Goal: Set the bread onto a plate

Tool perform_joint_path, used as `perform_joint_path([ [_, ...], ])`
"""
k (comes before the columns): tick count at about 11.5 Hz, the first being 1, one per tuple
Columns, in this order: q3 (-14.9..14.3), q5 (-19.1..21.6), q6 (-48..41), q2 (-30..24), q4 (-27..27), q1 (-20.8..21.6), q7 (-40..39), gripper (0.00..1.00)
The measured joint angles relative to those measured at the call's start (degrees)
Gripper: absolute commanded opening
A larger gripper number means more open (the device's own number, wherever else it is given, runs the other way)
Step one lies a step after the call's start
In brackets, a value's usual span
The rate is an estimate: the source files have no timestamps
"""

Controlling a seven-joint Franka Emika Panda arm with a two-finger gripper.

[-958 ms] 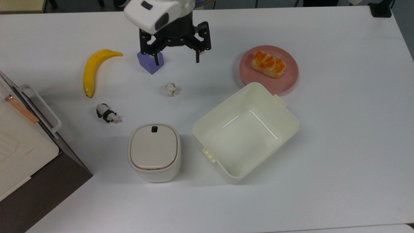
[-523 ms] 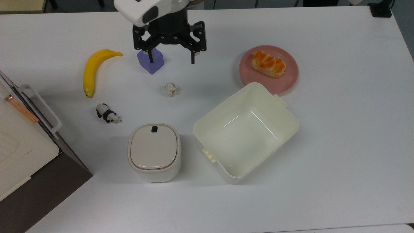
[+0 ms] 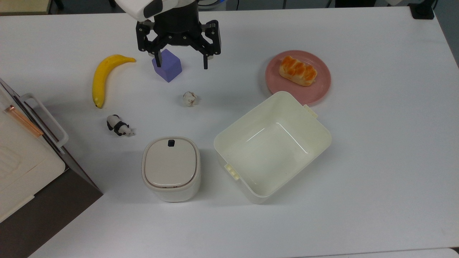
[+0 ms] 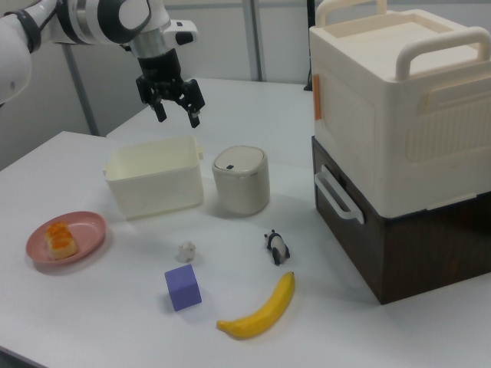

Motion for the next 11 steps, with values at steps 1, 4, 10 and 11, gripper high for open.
perform_joint_path([
  [1, -0.1, 0.0, 0.0, -0.1, 0.3, 0.0, 0.1, 1.0],
  [4, -0.6, 0.0, -1.4, -0.1, 0.5, -0.1, 2.8, 1.0],
  [10, -0.8, 0.0, -3.2, 0.9, 0.3, -0.1, 3.8, 1.0],
  [11, -0.8, 0.0, -3.2, 1.2, 0.3, -0.1, 3.8, 1.0],
])
